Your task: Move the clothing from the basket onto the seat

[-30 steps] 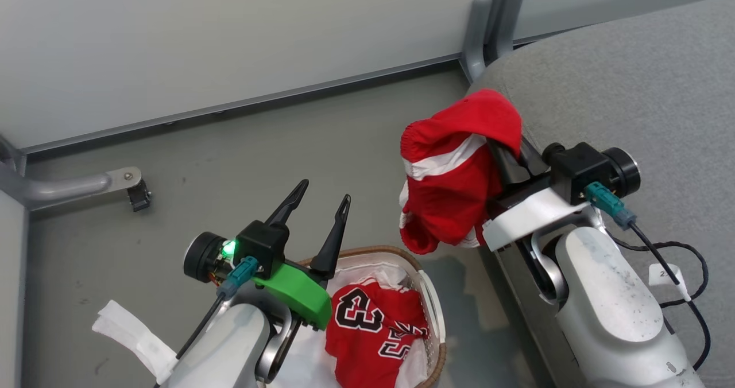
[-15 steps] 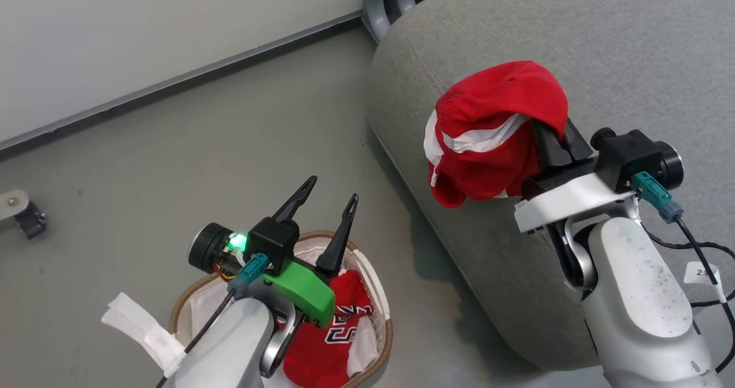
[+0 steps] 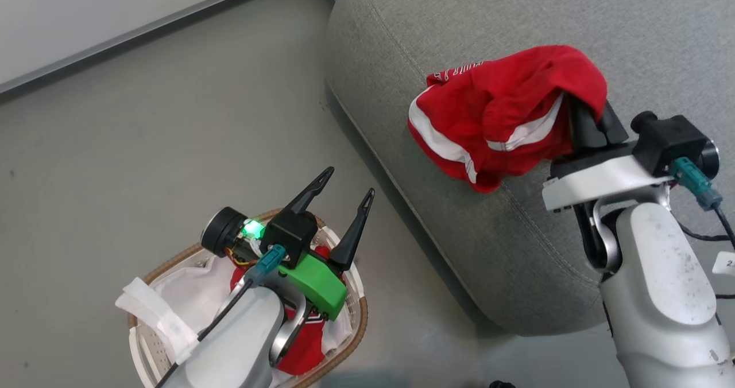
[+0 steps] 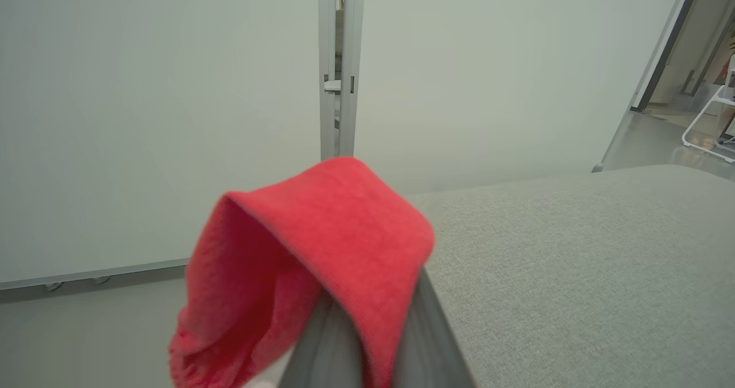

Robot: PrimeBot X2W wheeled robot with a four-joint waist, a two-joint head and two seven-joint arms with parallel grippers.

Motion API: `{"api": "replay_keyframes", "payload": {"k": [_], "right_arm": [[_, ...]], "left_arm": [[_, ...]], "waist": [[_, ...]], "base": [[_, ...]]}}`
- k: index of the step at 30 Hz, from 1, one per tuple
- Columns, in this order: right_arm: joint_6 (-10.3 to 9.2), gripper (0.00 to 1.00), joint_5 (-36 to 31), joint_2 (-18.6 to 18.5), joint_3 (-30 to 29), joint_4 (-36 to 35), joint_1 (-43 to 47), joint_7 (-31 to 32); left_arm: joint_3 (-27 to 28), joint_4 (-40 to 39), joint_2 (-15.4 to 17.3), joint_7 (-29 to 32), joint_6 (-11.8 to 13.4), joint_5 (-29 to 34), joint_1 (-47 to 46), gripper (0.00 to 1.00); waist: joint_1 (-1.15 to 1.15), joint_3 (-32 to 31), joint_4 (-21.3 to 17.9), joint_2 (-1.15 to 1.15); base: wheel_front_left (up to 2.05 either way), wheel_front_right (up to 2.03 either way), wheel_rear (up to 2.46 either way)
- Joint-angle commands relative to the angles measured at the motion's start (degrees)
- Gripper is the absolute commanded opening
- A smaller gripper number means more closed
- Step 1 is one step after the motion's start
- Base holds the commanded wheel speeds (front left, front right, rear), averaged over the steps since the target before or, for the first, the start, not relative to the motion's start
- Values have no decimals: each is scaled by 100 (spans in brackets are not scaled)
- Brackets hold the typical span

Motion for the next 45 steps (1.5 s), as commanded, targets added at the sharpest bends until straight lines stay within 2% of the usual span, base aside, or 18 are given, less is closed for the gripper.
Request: {"api": "replay_keyframes", "payload": {"k": [1, 7, 12, 14, 20, 24, 28, 33, 37, 39, 42, 43, 44, 45], "right_arm": [[-5, 0, -88, -9, -47, -2, -221, -28], [-5, 0, -586, -11, -310, 101, -1227, -28], [-6, 0, -1115, -94, -788, 155, -2347, -28], [-6, 0, -1225, -248, -973, 171, -2759, -28], [-5, 0, -1608, -1041, -1364, 495, -3521, -26], [-6, 0, -1738, -1466, -1756, 941, -3539, -20], [-6, 0, -1900, -1642, -2292, 1408, -3135, -20], [-6, 0, -1997, -1467, -2679, 1817, -2580, -20], [-6, 0, -1947, -1228, -2791, 1794, -2310, -21], [-6, 12, -1950, -1113, -2770, 1716, -2200, -20], [-6, 23, -1941, -956, -2635, 1613, -2052, -20], [-6, 45, -1939, -928, -2601, 1582, -2011, -20], [-6, 62, -1939, -894, -2556, 1538, -1952, -20], [-6, 100, -1940, -868, -2517, 1511, -1892, -20]], "left_arm": [[-3, 13, 26, -5, -26, 41, -129, 100], [-82, 15, 50, -5, -63, 148, -390, 100], [-173, -44, -39, -5, -97, 239, -656, 100], [-193, -75, -93, -5, -104, 259, -751, 100], [-351, -132, -262, -5, -127, 319, -1036, 100], [-393, -148, -313, -5, -139, 367, -1149, 100], [-387, -159, -336, -5, -124, 413, -1146, 100], [-337, -130, -277, -5, -98, 434, -1048, 100], [-309, -92, -227, -5, -80, 452, -995, 100], [-299, -54, -220, -5, -79, 432, -977, 100], [-297, -6, -213, -5, -84, 406, -970, 100], [-300, 9, -214, -5, -87, 402, -964, 100], [-302, 29, -217, -5, -92, 391, -954, 100], [-305, 43, -225, -5, -95, 381, -948, 100]], "waist": [[0, 228, 115, 0], [0, 667, 434, 0], [0, 1043, 838, 0], [0, 1174, 1020, 0], [0, 1523, 1576, 0], [0, 1703, 1824, 0], [0, 1820, 1958, 0], [0, 1903, 1909, 0], [0, 1900, 1768, 0], [0, 1873, 1695, 0], [0, 1813, 1597, 0], [0, 1793, 1577, 0], [0, 1759, 1554, 0], [0, 1733, 1543, 0]], "base": [[0, 0, 0], [0, 0, 0], [0, 0, 0], [0, 0, 0], [0, 0, 0], [0, 0, 0], [0, 0, 0], [0, 0, 0], [0, 0, 0], [0, 0, 0], [0, 0, 0], [0, 0, 0], [0, 0, 0], [0, 0, 0]]}}
